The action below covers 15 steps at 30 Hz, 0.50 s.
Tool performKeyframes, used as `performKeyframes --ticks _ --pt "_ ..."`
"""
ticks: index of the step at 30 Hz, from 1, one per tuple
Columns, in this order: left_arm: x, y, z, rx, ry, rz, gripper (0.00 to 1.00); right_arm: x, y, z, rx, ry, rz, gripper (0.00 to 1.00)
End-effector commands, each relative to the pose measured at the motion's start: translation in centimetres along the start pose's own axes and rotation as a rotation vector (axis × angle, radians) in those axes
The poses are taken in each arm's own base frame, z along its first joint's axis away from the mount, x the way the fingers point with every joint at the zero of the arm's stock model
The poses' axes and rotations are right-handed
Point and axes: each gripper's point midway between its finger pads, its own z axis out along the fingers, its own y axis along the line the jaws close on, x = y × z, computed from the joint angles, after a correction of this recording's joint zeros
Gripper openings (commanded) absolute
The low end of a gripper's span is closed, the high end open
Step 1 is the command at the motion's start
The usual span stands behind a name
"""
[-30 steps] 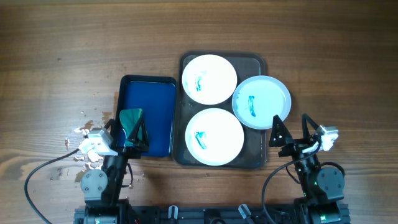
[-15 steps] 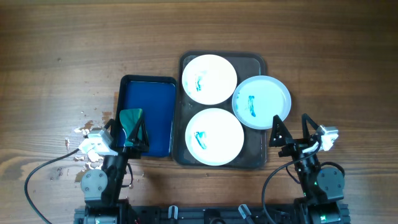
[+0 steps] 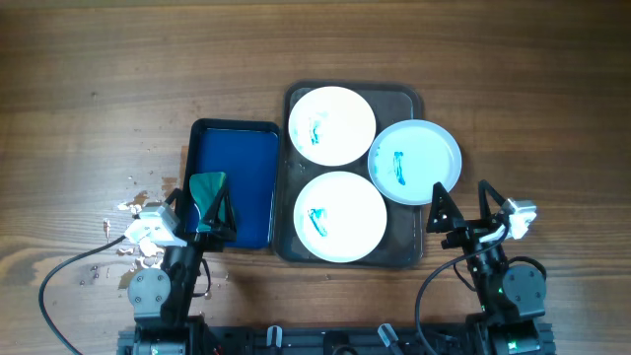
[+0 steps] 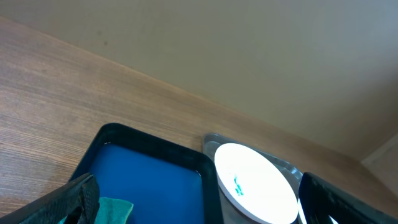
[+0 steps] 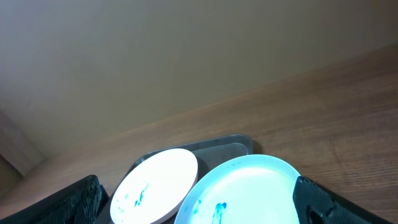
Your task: Clean dirty plates on tray and stack at the side
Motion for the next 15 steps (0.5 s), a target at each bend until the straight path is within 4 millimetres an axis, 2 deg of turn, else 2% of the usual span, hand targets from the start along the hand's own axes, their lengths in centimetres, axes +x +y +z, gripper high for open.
performKeyframes --ticks 1,15 --pt "0.08 0.10 -0.02 0.001 -0.001 -0.002 1.00 0.01 0.31 -0.03 -0.018 0.001 0.006 1.00" --pt "0.09 0.11 -0.02 0.001 -0.001 -0.002 1.00 0.01 0.31 -0.03 -0.018 0.001 0.006 1.00"
